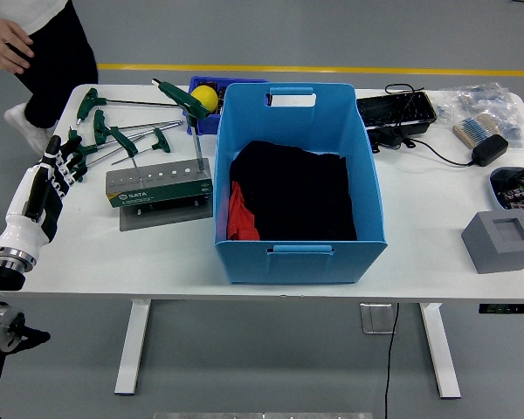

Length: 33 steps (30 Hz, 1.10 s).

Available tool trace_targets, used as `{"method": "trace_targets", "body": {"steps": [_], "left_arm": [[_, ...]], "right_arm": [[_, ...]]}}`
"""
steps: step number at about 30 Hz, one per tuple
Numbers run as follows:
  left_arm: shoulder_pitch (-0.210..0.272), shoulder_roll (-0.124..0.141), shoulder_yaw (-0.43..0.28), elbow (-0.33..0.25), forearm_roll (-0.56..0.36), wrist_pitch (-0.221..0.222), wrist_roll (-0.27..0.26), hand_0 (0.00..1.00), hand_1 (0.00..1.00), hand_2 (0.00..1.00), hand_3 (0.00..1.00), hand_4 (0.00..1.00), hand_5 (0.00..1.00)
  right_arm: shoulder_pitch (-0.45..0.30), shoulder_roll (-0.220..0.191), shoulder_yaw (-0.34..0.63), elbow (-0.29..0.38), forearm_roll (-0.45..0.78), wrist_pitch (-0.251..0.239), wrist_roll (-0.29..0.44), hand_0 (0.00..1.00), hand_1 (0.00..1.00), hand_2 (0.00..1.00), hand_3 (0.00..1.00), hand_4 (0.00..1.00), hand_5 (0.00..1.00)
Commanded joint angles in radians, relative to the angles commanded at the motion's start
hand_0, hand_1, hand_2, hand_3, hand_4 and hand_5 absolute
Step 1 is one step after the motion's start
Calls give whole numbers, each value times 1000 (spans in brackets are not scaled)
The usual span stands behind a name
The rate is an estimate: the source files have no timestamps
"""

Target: Lift tool from toolbox,place it in box,lift tool from toolbox,place it in box

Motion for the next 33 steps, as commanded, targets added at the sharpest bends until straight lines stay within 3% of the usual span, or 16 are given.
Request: {"method": "trace_targets", "body": {"steps": [11,23,24,25,29,30,33], "left_arm": [[-1,4,11,0,13,4,-2,896,983,998,889,998,957],[2,3,5,-5,50,22,-9,895,986,998,939,998,908],[0,5,7,-7,63,31,-11,895,986,998,971,998,804],[-1,9,10,-9,79,44,-11,895,986,998,971,998,804],[-41,62,35,-27,224,117,-16,895,986,998,971,998,804],[-60,86,43,-37,269,123,-17,951,998,998,998,998,618],[-116,141,78,-52,393,118,-18,951,998,998,998,998,618]], "right_arm": [[-2,-1,-6,0,8,1,2,677,663,736,596,822,727],[2,-2,-14,-3,25,2,6,677,661,736,595,821,725],[1,-2,-14,-3,26,2,7,676,661,735,593,820,725],[1,-2,-14,-3,27,2,7,676,661,735,593,820,725],[0,-2,-13,-2,27,2,6,676,661,735,593,820,725],[0,-2,-10,-2,23,2,5,676,662,734,594,820,725],[0,-2,-7,-3,20,3,3,676,662,734,594,820,725]]}}
